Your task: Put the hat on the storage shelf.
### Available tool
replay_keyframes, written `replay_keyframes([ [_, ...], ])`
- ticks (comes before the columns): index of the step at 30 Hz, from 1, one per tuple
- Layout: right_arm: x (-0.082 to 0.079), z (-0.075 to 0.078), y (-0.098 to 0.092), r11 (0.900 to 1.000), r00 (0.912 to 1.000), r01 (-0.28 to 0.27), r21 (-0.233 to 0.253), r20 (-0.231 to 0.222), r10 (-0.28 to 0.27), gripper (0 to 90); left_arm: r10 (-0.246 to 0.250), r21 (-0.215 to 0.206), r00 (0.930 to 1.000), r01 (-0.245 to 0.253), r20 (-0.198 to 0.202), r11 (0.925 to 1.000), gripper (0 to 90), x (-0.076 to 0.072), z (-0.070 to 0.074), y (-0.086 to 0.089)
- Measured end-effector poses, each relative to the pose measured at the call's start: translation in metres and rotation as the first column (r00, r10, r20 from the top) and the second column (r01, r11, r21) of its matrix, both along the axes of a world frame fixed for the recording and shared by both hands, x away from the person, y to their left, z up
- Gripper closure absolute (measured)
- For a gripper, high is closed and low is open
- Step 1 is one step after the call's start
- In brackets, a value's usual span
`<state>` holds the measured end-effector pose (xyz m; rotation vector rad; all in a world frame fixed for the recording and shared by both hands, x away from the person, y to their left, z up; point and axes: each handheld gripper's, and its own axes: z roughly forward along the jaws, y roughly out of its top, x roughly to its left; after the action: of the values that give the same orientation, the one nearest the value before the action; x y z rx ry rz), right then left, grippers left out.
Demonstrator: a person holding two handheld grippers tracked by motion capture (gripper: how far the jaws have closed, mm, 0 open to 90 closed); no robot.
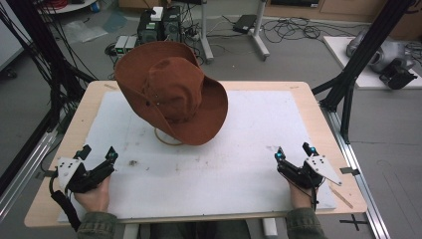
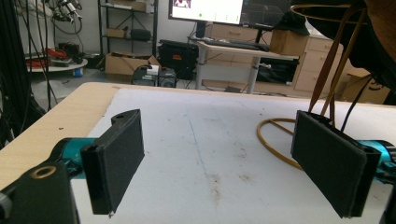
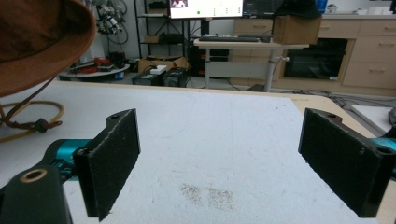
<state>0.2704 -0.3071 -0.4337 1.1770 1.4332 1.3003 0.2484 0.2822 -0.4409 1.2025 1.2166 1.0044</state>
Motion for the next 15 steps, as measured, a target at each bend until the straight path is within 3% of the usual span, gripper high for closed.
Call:
replay_keyframes([
  [15,0.0004,0.0002,-0.0092,1.0,0.9998,0.01,0.026,0.018,-0.011,12.0,-0.013,0.015,0.9999,0.013,-0.003,0.9998,17.0,-0.0006,0.0016,-0.005],
])
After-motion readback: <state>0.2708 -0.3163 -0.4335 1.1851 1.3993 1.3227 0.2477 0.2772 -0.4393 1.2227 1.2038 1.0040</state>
